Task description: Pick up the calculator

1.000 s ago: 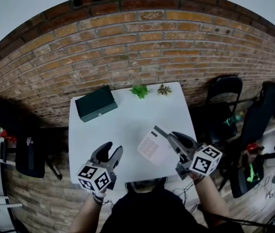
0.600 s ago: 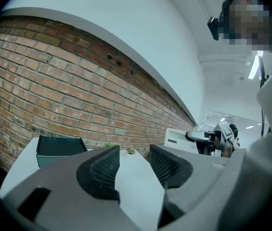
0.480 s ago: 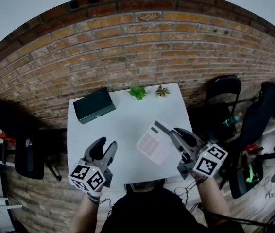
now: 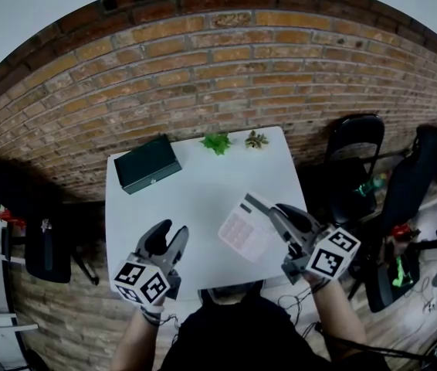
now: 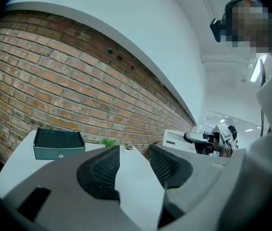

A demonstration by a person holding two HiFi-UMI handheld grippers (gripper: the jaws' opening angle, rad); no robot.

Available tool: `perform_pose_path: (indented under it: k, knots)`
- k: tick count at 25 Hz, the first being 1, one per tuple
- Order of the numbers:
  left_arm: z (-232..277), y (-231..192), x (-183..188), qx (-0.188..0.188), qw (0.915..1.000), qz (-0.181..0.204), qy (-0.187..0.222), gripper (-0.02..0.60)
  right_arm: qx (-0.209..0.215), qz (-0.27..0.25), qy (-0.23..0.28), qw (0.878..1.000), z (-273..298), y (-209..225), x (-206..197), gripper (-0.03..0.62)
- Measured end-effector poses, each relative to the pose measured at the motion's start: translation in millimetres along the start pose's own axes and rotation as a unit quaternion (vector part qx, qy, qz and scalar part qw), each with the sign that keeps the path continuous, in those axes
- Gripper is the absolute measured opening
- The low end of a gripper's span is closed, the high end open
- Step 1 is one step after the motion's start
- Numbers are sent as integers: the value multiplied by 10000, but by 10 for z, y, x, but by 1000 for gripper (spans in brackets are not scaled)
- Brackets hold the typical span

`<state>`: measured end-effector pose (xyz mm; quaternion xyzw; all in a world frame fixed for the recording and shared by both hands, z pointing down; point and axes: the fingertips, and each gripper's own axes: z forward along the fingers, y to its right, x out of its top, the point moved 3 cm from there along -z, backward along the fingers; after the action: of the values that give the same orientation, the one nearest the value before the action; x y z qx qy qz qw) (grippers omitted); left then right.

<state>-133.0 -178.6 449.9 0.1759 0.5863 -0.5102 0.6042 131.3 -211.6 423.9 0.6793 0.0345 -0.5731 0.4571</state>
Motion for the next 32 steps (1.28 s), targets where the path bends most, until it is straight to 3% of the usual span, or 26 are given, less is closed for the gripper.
perform_pose_path:
  k: [32]
  knots:
    - [50, 174, -40, 65, 10000, -17, -4, 192, 212, -30, -1, 9998, -110, 46, 63, 54]
